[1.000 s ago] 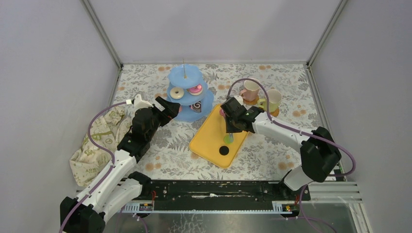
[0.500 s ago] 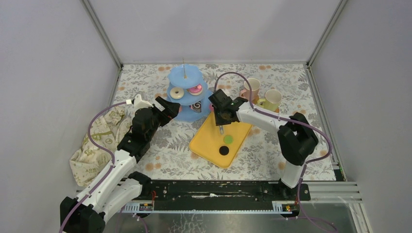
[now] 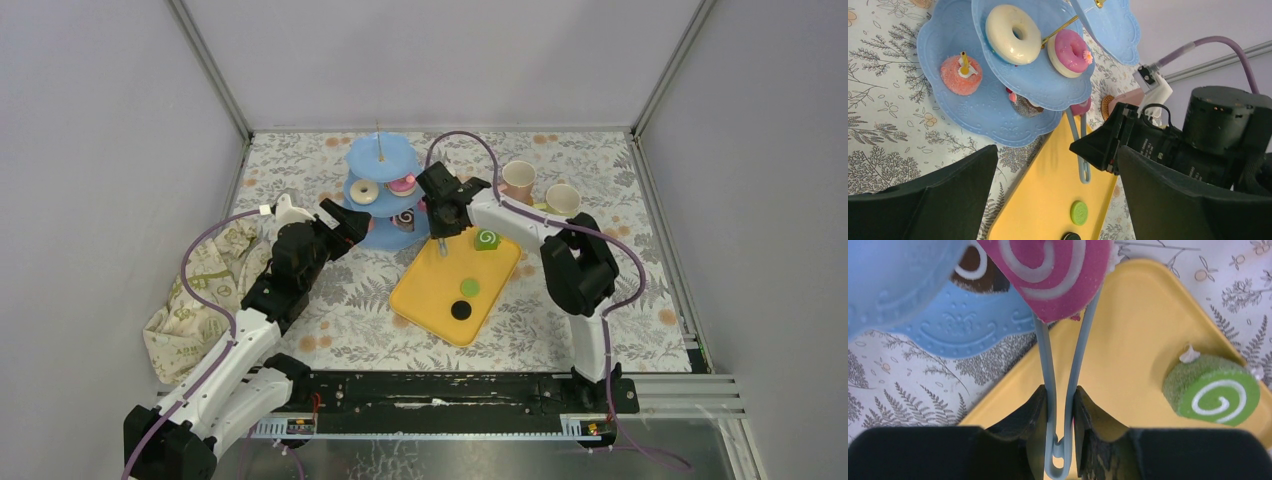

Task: Serve the afternoon tea
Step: Place the desert on the desert table.

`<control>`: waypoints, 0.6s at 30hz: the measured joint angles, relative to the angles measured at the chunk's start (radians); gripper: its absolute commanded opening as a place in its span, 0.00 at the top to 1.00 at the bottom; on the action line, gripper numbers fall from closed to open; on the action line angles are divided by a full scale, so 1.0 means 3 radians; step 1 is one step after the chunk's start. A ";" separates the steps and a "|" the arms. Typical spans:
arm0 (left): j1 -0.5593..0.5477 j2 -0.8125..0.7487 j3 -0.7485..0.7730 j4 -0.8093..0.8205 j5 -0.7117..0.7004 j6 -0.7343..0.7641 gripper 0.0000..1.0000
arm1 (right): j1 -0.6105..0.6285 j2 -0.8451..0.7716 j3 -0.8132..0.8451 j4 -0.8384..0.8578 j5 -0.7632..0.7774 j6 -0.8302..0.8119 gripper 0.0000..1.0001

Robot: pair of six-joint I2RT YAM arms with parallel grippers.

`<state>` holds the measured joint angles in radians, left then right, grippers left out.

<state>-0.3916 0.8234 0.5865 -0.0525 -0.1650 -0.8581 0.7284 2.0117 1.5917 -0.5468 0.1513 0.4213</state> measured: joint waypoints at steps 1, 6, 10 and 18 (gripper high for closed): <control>0.0000 0.0000 0.0000 0.0000 0.0000 0.0000 0.03 | -0.0010 0.0052 0.0062 -0.0014 -0.0013 -0.0013 0.87; 0.0000 0.0000 0.0000 0.0000 0.0000 0.0000 0.03 | -0.0069 0.0242 0.0289 -0.0079 -0.0052 -0.0062 0.88; 0.0000 0.0000 0.0000 0.0000 0.0000 0.0000 0.03 | -0.0106 0.0375 0.0468 -0.0153 -0.0078 -0.0097 0.88; 0.0000 0.0000 0.0000 0.0000 0.0000 0.0001 0.03 | -0.0145 0.0631 0.0799 -0.0257 -0.0135 -0.0135 0.88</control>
<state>-0.3916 0.8234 0.5865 -0.0525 -0.1650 -0.8577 0.6849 2.2009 1.8313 -0.6239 0.1108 0.3809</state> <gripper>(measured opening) 0.972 0.283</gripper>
